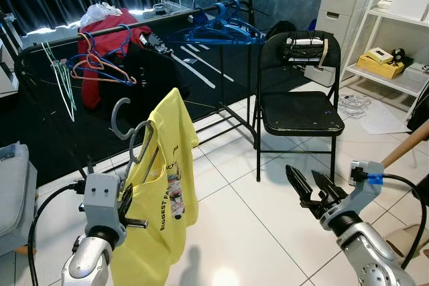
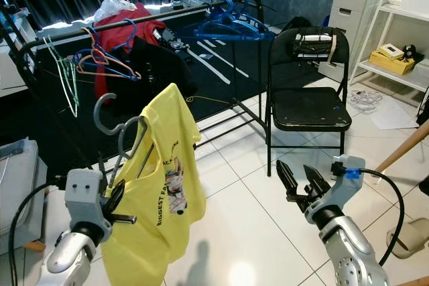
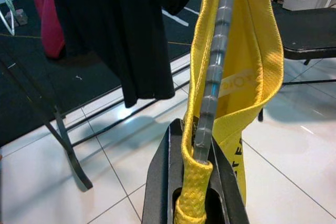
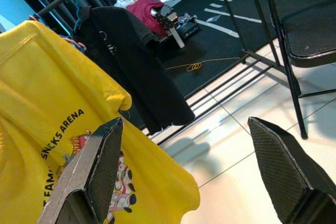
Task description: Hang hanger
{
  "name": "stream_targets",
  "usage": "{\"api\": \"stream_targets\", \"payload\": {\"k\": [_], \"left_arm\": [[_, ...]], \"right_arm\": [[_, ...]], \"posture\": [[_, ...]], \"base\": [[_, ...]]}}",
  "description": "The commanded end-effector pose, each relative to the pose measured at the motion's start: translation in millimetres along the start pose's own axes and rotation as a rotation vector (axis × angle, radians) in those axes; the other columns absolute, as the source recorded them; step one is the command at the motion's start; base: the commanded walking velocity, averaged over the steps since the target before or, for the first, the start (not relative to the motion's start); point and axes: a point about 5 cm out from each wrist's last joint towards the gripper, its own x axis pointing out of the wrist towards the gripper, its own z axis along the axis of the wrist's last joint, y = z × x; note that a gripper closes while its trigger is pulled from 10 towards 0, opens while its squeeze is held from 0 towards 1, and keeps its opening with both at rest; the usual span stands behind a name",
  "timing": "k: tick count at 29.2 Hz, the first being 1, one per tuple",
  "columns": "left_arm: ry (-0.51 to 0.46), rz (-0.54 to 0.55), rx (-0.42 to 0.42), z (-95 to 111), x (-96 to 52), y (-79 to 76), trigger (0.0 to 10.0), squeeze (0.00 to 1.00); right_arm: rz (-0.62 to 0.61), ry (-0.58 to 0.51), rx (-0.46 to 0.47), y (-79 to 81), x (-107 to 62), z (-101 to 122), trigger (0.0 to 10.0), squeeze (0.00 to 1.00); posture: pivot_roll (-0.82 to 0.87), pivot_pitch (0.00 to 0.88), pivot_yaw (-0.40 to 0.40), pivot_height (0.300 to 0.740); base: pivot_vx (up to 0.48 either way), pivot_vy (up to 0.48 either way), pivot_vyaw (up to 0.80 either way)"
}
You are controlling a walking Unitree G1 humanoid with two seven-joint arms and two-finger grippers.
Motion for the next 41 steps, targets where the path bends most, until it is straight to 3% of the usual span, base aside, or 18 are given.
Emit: {"api": "stream_targets", "payload": {"k": [1, 17, 22, 33, 41], "left_arm": [[-0.022, 0.014, 0.016, 2.4, 0.1, 5.9, 10.0, 0.00], [-0.037, 0.008, 0.011, 8.0, -2.1, 6.3, 10.0, 0.00], [-0.046, -0.043, 0.016, 12.0, 0.6, -0.2, 10.0, 0.00], [-0.048, -0.118, 0.029, 12.5, 4.1, -15.2, 10.0, 0.00], [-0.048, -0.127, 0.049, 11.9, 4.4, -16.2, 10.0, 0.00]], "right_arm": [[0.017, -0.007, 0.007, 3.8, 3.1, -0.9, 10.0, 0.00], [0.032, -0.008, 0.007, 5.9, 1.3, 3.9, 10.0, 0.00], [0.031, -0.010, 0.003, 4.3, 4.3, 7.9, 10.0, 0.00], [0.016, -0.002, -0.011, -4.5, 8.4, 9.1, 10.0, 0.00], [0.013, 0.001, -0.012, -4.7, 10.4, 7.7, 10.0, 0.00]], "posture": [[-0.07, 0.000, 0.081, 0.740], [-0.08, 0.001, 0.079, 0.740], [-0.07, 0.049, 0.072, 0.740], [-0.09, 0.035, 0.062, 0.740], [-0.10, 0.011, 0.070, 0.740]], "base": [[0.000, 0.000, 0.00], [0.000, 0.000, 0.00], [0.000, 0.000, 0.00], [0.000, 0.000, 0.00], [0.000, 0.000, 0.00]]}}
